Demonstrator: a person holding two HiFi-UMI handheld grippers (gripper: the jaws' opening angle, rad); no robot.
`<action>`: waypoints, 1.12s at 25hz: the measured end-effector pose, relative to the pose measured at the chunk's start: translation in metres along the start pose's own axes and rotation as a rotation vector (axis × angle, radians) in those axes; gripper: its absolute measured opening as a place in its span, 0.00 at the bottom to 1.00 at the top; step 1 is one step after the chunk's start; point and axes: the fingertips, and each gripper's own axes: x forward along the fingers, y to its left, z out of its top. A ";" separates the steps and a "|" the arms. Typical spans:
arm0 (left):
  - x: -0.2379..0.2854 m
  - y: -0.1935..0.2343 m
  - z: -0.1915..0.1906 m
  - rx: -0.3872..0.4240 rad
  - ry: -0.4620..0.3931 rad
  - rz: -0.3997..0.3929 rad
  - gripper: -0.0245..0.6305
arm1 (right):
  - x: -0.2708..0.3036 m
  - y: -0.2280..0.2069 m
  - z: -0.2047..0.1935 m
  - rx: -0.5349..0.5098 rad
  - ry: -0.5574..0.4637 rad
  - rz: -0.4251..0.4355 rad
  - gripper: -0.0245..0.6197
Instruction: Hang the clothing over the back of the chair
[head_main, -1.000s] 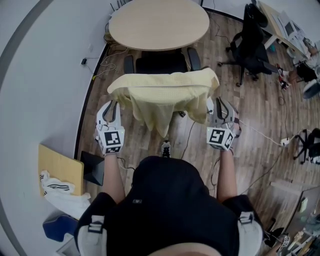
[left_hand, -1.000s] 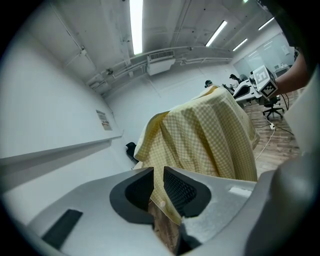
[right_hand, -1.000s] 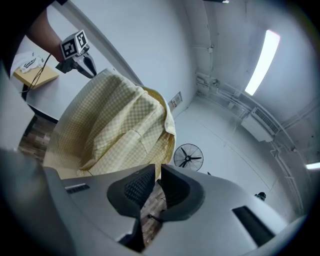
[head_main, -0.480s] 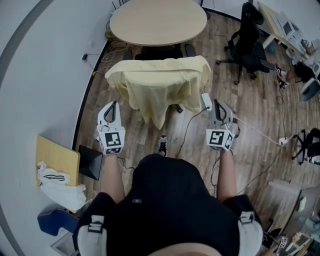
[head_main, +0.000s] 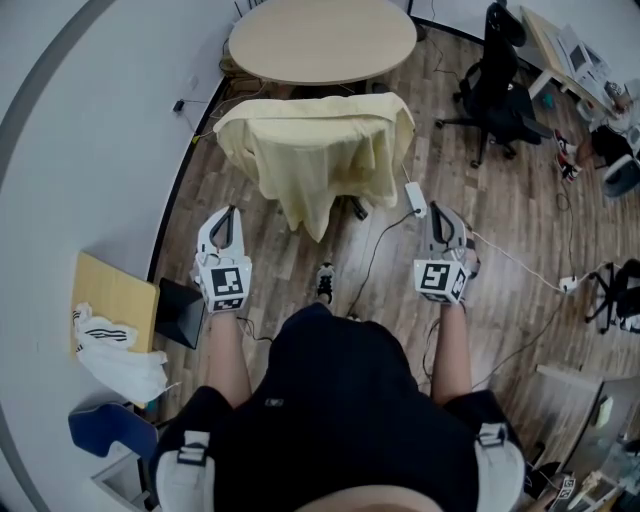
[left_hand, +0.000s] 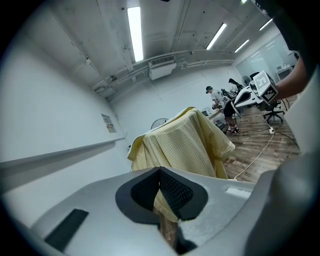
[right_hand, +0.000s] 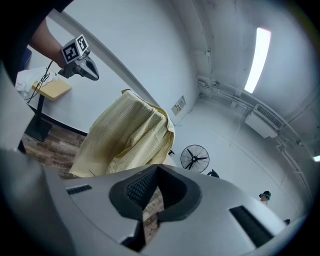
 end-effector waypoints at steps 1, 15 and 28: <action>-0.004 -0.003 0.000 0.001 0.000 0.001 0.04 | -0.004 0.001 -0.003 -0.001 0.004 0.001 0.03; -0.060 -0.030 0.002 0.010 -0.011 -0.004 0.04 | -0.069 0.012 -0.014 0.013 -0.009 -0.007 0.03; -0.067 -0.058 0.013 0.030 -0.028 -0.054 0.04 | -0.106 0.020 -0.033 0.030 0.013 -0.017 0.03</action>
